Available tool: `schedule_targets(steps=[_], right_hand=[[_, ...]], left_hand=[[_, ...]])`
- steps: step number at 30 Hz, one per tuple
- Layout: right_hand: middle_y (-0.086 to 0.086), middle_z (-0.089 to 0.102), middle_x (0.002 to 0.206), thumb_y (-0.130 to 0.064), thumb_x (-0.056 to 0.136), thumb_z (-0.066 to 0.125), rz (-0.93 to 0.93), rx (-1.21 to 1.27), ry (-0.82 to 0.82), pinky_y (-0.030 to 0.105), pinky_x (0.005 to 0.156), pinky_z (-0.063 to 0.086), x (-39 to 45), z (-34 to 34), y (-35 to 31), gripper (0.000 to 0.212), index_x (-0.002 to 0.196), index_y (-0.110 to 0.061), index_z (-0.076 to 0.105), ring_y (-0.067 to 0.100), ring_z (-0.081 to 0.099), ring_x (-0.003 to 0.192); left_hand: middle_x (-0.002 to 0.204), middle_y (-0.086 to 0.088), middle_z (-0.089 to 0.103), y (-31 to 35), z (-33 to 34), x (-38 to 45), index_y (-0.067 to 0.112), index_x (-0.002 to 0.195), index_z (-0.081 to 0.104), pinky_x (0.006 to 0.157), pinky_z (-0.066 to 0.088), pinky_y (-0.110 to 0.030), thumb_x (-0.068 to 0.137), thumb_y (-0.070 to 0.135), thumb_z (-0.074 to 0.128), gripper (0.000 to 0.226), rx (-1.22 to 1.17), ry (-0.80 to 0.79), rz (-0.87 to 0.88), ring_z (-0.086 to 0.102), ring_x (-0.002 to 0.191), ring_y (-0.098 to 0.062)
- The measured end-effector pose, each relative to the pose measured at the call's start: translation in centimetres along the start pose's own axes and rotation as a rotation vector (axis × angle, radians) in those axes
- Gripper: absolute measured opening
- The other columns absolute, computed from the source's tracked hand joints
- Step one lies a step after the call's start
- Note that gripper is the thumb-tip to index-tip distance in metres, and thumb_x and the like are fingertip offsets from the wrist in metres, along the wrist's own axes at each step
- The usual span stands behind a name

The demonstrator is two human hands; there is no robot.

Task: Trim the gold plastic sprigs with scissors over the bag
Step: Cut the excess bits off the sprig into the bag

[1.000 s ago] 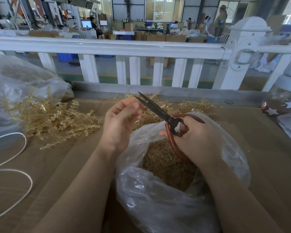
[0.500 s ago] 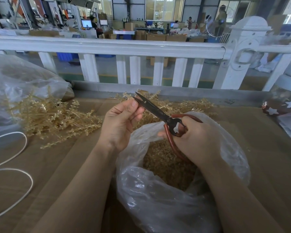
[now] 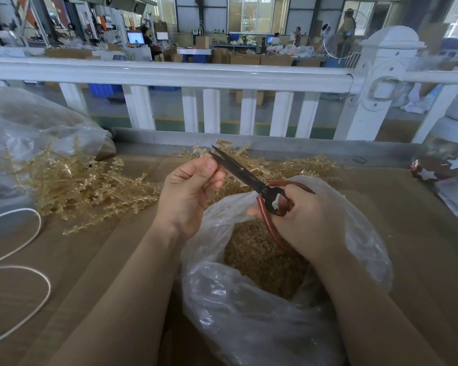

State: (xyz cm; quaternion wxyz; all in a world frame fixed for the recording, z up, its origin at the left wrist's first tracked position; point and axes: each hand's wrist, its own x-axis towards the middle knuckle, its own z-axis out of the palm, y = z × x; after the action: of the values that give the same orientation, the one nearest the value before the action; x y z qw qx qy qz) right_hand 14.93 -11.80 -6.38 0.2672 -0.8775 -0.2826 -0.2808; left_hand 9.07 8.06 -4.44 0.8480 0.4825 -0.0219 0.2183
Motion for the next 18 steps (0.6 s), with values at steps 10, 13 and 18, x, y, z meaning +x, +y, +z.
schedule_targets(steps=[10,13,18], right_hand=[[-0.023,0.045,0.064,-0.096,0.073,0.020,-0.064,0.031,-0.013,0.016,0.054,0.041,-0.15,-0.35,-0.26,0.071,0.080,-0.033,0.053,-0.005,0.041,0.056],[-0.018,0.055,0.067,-0.098,0.070,0.018,-0.037,0.019,-0.032,0.022,0.056,0.049,-0.06,-0.39,-0.31,0.082,0.083,-0.028,0.058,-0.001,0.048,0.059],[-0.015,0.059,0.071,-0.098,0.068,0.022,-0.009,-0.013,-0.058,0.023,0.060,0.051,-0.05,-0.41,-0.12,0.082,0.084,-0.027,0.059,0.002,0.053,0.062]], left_hand=[[0.072,-0.004,0.071,-0.35,0.23,-0.16,0.008,0.081,0.075,0.070,0.056,-0.018,0.075,0.014,0.069,0.010,0.075,-0.017,0.022,0.065,0.068,-0.010],[0.072,-0.003,0.068,-0.54,0.22,-0.10,0.003,0.086,0.070,0.071,0.054,-0.019,0.079,0.013,0.066,0.013,0.123,-0.067,0.036,0.061,0.069,-0.011],[0.072,-0.002,0.064,-0.93,0.16,-0.03,-0.002,0.094,0.065,0.074,0.052,-0.020,0.082,0.014,0.065,0.020,0.166,-0.103,0.032,0.058,0.071,-0.010]])
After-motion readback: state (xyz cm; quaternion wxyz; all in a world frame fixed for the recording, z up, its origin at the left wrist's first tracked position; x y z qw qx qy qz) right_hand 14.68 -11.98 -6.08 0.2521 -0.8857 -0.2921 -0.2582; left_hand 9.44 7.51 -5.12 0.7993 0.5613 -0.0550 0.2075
